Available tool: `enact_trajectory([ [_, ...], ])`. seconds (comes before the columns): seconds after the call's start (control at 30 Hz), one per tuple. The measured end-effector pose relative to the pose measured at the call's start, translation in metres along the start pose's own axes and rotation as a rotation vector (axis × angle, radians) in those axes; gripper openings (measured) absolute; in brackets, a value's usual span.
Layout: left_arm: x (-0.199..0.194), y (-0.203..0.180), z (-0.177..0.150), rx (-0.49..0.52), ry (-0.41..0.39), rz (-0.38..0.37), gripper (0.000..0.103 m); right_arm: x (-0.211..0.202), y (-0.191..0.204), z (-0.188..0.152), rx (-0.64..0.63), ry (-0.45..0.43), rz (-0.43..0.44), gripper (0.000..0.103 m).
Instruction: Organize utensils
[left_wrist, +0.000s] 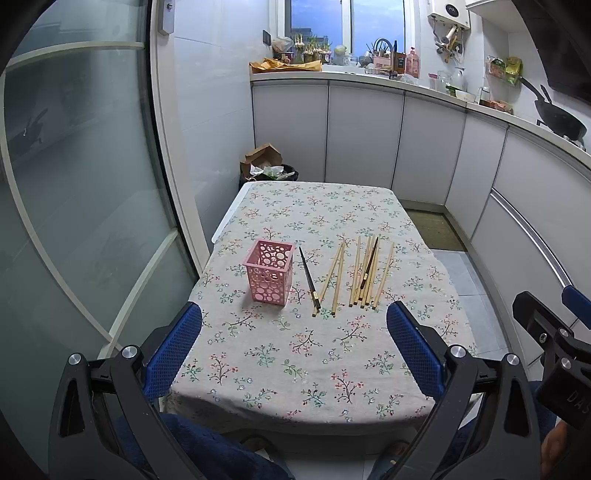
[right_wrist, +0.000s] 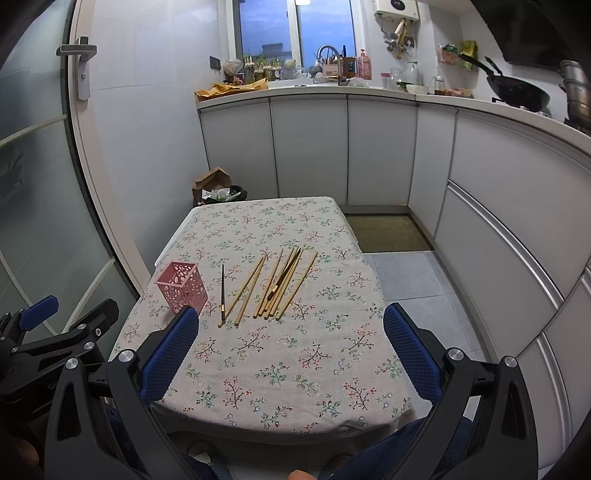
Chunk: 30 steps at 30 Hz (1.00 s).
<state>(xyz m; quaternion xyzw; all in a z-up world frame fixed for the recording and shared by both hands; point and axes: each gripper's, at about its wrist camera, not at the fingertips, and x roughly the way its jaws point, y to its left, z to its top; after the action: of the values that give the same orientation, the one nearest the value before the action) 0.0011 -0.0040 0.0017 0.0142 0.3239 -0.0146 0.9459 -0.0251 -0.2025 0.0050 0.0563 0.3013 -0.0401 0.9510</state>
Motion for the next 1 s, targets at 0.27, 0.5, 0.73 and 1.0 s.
enact_trajectory([
  [0.27, -0.0004, -0.0012, 0.0004, 0.002, 0.001, -0.001, 0.096, 0.0, 0.0003, 0.0002, -0.005, -0.001, -0.003, 0.097],
  [0.5, -0.0007, -0.0031, 0.0022, 0.001, -0.001, -0.006, 0.096, -0.0004, -0.0021, 0.0017, 0.006, -0.005, -0.006, 0.097],
  [0.73, -0.0012, -0.0027, 0.0025, 0.001, -0.001, -0.007, 0.096, 0.0006, -0.0025, 0.0007, 0.009, -0.002, -0.009, 0.097],
  [1.0, -0.0012, -0.0024, 0.002, 0.0, -0.001, -0.008, 0.096, 0.0012, -0.0047, 0.0003, 0.012, -0.004, -0.02, 0.097],
])
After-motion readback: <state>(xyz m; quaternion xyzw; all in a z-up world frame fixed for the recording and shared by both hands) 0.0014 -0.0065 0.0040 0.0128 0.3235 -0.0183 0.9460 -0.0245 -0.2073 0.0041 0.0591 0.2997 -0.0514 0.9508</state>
